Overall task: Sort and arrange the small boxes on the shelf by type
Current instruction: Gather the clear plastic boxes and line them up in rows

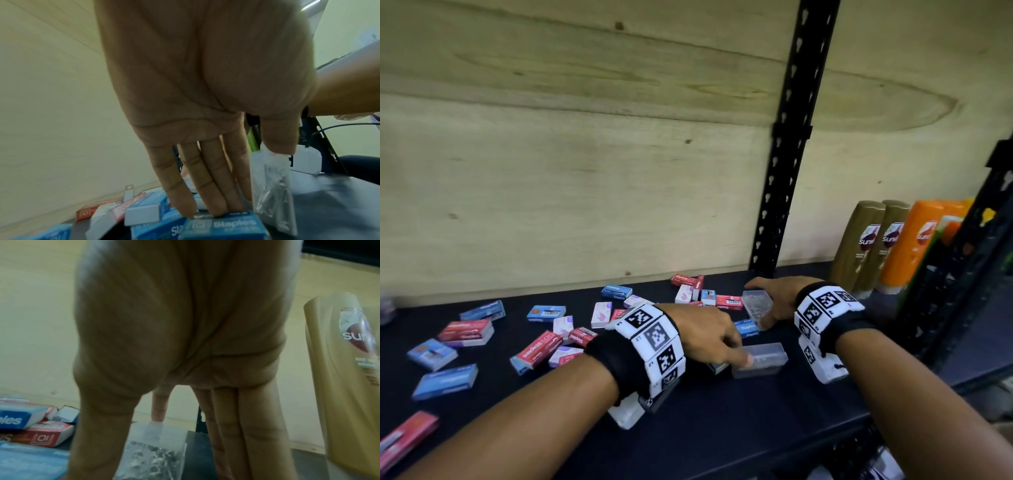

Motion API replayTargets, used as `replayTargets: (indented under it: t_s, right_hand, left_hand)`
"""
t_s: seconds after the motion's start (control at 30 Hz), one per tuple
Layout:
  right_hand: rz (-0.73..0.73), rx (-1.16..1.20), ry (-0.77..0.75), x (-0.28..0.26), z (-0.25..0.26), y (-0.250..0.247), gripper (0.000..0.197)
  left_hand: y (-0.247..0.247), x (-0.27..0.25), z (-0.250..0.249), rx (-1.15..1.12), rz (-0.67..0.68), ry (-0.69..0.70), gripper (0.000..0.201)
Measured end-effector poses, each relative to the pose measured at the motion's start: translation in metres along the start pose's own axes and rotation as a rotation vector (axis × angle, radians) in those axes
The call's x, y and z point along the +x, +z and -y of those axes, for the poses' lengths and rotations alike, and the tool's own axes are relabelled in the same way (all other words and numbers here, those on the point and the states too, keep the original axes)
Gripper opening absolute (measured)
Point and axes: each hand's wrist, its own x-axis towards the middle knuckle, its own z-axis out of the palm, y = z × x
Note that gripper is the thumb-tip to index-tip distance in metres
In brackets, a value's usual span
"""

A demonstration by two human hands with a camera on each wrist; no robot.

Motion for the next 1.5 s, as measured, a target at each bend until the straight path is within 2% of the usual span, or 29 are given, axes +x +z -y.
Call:
replayTargets:
  t_s: [0.2, 0.43, 0.6, 0.77, 0.9, 0.97, 1.03, 1.13, 1.23, 1.33, 1.5]
  right_hand:
    - [-0.037, 0.0, -0.003, -0.001, -0.004, 0.003, 0.08]
    - [-0.048, -0.014, 0.012, -0.005, -0.016, -0.002, 0.076]
    - [-0.035, 0.019, -0.004, -0.007, -0.018, -0.004, 0.066]
    - [-0.032, 0.146, -0.013, -0.009, -0.021, -0.007, 0.046]
    - [-0.002, 0.381, 0.042, -0.002, -0.025, -0.008, 0.03]
    - [0.05, 0.542, 0.101, 0.0, -0.026, -0.009, 0.033]
    - [0.075, 0.665, 0.169, 0.004, -0.031, -0.007, 0.045]
    - [0.095, 0.721, 0.185, 0.012, -0.039, -0.004, 0.061]
    - [0.096, 0.632, 0.152, 0.016, -0.04, -0.004, 0.062]
    - [0.038, 0.426, 0.099, 0.012, -0.034, -0.005, 0.045]
    - [-0.122, 0.065, -0.006, 0.0, -0.024, -0.017, 0.033]
  left_hand:
    - [0.001, 0.001, 0.006, -0.029, -0.023, -0.01, 0.052]
    - [0.003, 0.004, 0.008, -0.041, -0.026, -0.022, 0.056]
    - [0.003, 0.005, 0.008, -0.044, -0.053, -0.012, 0.049]
    - [0.008, 0.008, 0.006, 0.018, -0.087, -0.003, 0.047]
    - [0.012, 0.009, 0.006, 0.025, -0.113, 0.001, 0.042]
    - [0.013, 0.01, 0.005, 0.021, -0.128, 0.007, 0.038]
    - [0.014, 0.011, 0.004, 0.034, -0.138, 0.01, 0.035]
    - [0.014, 0.011, 0.004, 0.047, -0.139, 0.017, 0.036]
    - [0.013, 0.011, 0.004, 0.06, -0.156, 0.04, 0.036]
    - [0.012, 0.01, 0.002, 0.088, -0.177, 0.044, 0.034]
    - [0.013, 0.012, -0.002, 0.149, -0.203, 0.049, 0.04]
